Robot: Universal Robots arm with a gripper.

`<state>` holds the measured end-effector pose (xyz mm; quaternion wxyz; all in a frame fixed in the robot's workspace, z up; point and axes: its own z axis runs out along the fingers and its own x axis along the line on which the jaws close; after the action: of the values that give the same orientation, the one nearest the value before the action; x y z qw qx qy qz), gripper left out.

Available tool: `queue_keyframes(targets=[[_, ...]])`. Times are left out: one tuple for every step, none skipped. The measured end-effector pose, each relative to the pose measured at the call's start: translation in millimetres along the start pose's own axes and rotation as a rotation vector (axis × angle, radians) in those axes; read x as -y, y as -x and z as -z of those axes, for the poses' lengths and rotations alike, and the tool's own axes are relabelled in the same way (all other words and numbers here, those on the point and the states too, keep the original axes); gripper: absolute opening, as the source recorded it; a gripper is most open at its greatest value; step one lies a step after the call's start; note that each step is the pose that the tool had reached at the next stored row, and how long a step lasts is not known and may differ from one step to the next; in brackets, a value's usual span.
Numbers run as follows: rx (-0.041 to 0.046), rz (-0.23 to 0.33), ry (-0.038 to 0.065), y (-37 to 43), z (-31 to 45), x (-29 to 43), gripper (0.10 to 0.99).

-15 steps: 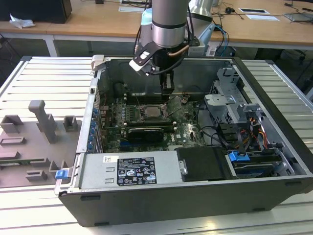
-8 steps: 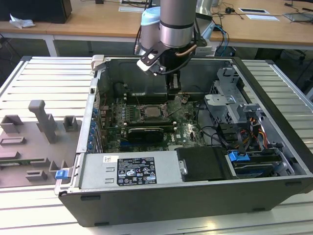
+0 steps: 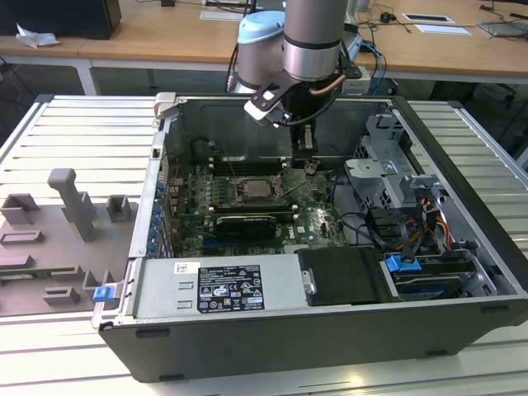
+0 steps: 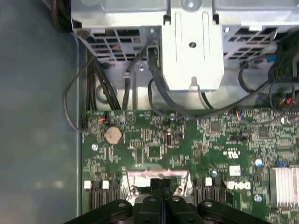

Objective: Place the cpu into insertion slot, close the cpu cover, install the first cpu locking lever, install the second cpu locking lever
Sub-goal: 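Close the cpu cover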

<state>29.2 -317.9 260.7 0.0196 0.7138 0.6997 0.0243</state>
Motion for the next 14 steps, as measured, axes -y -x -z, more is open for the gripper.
queue_keyframes(targets=[[0.0001,0.0,0.0,0.0,-0.1,-2.6,0.106],[0.0,0.0,0.0,-0.1,-0.3,-5.5,0.106],[0.0,0.0,0.0,-0.1,-0.5,-8.0,0.106],[0.0,0.0,0.0,-0.1,-0.7,-10.4,0.106],[0.0,0.0,0.0,-0.2,-0.9,-11.9,0.106],[0.0,0.001,0.0,-0.2,-1.2,-14.0,0.106],[-0.0001,0.002,0.0,-0.3,-1.5,-15.8,0.106],[-0.0001,0.003,0.0,-0.3,-1.9,-17.0,0.106],[-0.0002,0.004,0.0,-0.3,-2.3,-17.7,0.106],[-0.0001,0.004,0.0,-0.3,-2.5,-18.0,0.106],[0.0,0.005,0.0,-0.3,-2.6,-18.1,0.106],[-0.0001,0.005,0.0,-0.3,-2.7,-18.4,0.106],[-0.0002,0.005,0.0,-0.3,-2.9,-18.6,0.106],[-0.0002,0.005,0.0,-0.3,-2.9,-19.0,0.106]])
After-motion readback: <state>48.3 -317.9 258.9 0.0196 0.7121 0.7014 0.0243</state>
